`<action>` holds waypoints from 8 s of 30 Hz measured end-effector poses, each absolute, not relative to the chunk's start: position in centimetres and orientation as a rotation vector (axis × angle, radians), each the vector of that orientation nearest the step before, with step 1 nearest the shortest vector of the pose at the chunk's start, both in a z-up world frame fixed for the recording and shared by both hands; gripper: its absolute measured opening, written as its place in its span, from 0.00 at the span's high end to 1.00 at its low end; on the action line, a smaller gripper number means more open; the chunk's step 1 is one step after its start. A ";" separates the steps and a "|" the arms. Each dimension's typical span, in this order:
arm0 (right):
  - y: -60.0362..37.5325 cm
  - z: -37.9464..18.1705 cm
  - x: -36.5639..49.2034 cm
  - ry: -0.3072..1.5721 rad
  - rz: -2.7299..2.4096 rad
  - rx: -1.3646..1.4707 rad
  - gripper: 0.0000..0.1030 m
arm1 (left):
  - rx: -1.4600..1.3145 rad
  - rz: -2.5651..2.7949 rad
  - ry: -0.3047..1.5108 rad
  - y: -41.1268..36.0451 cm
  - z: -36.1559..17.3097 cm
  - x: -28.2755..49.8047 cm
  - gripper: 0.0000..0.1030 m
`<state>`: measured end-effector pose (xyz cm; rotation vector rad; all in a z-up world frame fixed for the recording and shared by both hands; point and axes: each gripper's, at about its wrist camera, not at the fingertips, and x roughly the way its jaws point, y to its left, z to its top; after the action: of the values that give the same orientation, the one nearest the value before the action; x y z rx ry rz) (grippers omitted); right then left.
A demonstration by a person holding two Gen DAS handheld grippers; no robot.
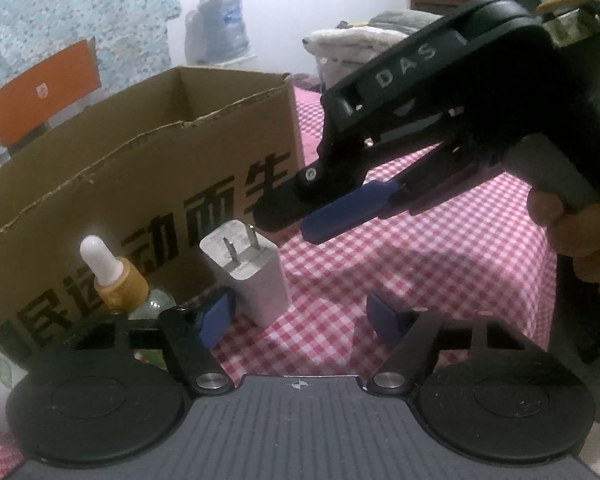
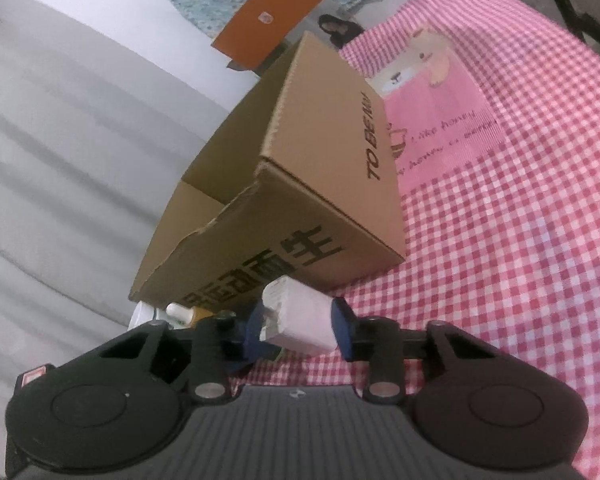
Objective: Organize rigid objects
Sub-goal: 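Lower the right gripper onto the white charger plug and close, then lift the white charger with the right gripper toward the box, then lower the white charger into the box and open the right gripper, then withdraw the right gripper from the box toward the green dropper bottle, then close the right gripper around the green dropper bottle, then lift the dropper bottle with the right gripper and carry it over the box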
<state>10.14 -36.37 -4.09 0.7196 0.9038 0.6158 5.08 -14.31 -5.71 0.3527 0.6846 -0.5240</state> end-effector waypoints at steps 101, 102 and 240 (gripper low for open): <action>-29.3 7.5 28.2 1.033 0.713 0.384 0.62 | -0.066 -0.315 0.889 -8.4 3.6 25.5 0.74; -29.0 7.3 28.7 1.040 0.710 0.362 0.62 | -0.069 -0.303 0.900 -8.4 3.3 26.0 0.74; -33.4 1.5 4.3 0.820 0.546 0.393 0.73 | 0.180 -0.578 0.656 -12.4 -3.4 4.8 0.50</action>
<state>4.35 -33.39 1.52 0.3928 0.8203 0.5457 4.82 -12.37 -3.40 0.1803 0.6562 -0.5784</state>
